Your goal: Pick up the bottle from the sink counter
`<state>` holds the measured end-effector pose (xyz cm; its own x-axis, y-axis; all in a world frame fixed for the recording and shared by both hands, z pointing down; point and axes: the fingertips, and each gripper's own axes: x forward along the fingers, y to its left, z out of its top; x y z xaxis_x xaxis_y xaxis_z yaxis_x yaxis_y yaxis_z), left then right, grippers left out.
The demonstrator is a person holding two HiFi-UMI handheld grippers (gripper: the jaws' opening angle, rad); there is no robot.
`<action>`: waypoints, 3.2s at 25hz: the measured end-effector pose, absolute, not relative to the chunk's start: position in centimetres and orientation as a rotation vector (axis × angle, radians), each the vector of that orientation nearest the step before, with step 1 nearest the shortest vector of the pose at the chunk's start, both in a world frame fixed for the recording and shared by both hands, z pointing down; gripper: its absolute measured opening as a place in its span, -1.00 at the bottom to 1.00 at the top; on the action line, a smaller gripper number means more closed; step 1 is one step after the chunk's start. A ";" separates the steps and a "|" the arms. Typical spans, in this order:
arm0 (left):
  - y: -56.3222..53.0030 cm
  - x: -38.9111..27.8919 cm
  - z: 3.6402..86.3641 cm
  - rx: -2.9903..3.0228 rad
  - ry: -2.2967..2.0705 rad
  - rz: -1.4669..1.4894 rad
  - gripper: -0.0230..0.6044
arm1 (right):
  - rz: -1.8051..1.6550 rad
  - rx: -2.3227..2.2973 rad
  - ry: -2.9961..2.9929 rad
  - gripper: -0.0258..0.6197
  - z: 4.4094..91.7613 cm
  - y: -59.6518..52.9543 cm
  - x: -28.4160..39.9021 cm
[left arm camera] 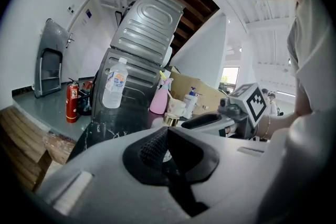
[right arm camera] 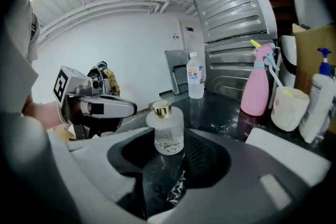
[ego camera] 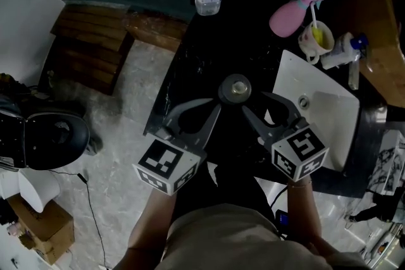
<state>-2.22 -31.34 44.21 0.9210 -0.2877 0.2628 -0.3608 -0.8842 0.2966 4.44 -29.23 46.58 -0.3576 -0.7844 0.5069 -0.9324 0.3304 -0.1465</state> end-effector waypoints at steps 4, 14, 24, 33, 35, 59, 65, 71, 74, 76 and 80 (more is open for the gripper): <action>-31.9 -2.7 44.4 2.738 -0.480 0.304 -0.91 | 0.606 1.427 -2.266 -0.07 47.7 -29.5 3.3; -32.3 -3.0 45.2 2.713 -0.420 0.281 -0.91 | 0.552 1.307 -2.170 0.16 50.3 -30.8 2.2; -33.0 -3.5 45.7 2.675 -0.380 0.249 -0.92 | 0.493 1.343 -2.154 0.18 50.4 -33.1 1.4; -33.8 -3.1 45.6 2.679 -0.343 0.229 -0.92 | 0.486 1.363 -2.122 0.18 51.2 -35.4 0.9; -34.0 -3.1 45.6 2.681 -0.334 0.239 -0.91 | 0.496 1.378 -2.120 0.18 51.2 -35.7 0.9; -34.5 -4.0 45.4 2.731 -0.307 0.286 -0.91 | 0.506 1.396 -2.092 0.13 51.9 -36.4 0.8; -33.8 -4.2 44.9 2.744 -0.302 0.286 -0.91 | 0.516 1.410 -2.076 0.13 51.9 -36.2 0.9; -33.9 -4.4 44.2 2.762 -0.321 0.265 -0.91 | 0.557 1.424 -2.077 0.13 51.7 -35.8 1.0; -33.4 -4.4 43.8 2.762 -0.323 0.260 -0.91 | 0.591 1.424 -2.086 0.13 51.3 -34.8 0.8; -33.2 -4.5 43.6 2.759 -0.326 0.260 -0.91 | 0.616 1.444 -2.107 0.13 50.7 -34.4 0.7; -32.8 -4.7 42.9 2.755 -0.339 0.247 -0.91 | 0.638 1.515 -2.167 0.13 48.7 -34.3 0.5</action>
